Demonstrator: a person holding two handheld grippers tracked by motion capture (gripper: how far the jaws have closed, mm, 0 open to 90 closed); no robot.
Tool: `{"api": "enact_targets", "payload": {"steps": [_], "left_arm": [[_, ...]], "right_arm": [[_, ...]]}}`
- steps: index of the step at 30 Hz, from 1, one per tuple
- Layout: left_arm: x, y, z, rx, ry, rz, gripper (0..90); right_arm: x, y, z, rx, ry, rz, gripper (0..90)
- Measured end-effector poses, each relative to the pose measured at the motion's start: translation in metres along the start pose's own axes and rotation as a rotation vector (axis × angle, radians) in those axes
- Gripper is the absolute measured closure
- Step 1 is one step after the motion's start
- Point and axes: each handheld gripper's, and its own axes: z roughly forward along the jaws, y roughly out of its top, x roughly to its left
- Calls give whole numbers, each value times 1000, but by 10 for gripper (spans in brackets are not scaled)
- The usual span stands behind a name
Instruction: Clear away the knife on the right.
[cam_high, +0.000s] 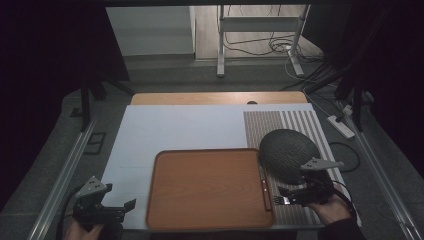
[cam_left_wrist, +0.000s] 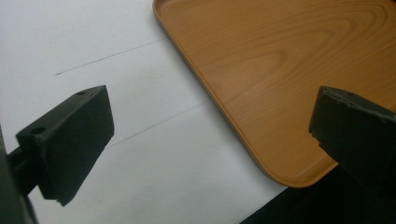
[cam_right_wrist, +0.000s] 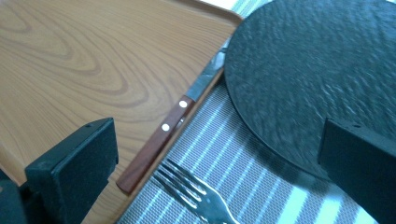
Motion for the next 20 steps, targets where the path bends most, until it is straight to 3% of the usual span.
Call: {"api": "enact_targets", "payload": {"steps": [6,14,20], "left_arm": [[1,0,0,2,-3,-3,7],[1,-1,0,3,-5,-9,7],[1,0,0,2,-10,-10,7]], "right_arm": [[-4,-13,-14,-33,-49,34,0],[-12,-30,-28,-55,-77,95,0],[-11,-31,-28,-38,-86,83,0]]}}
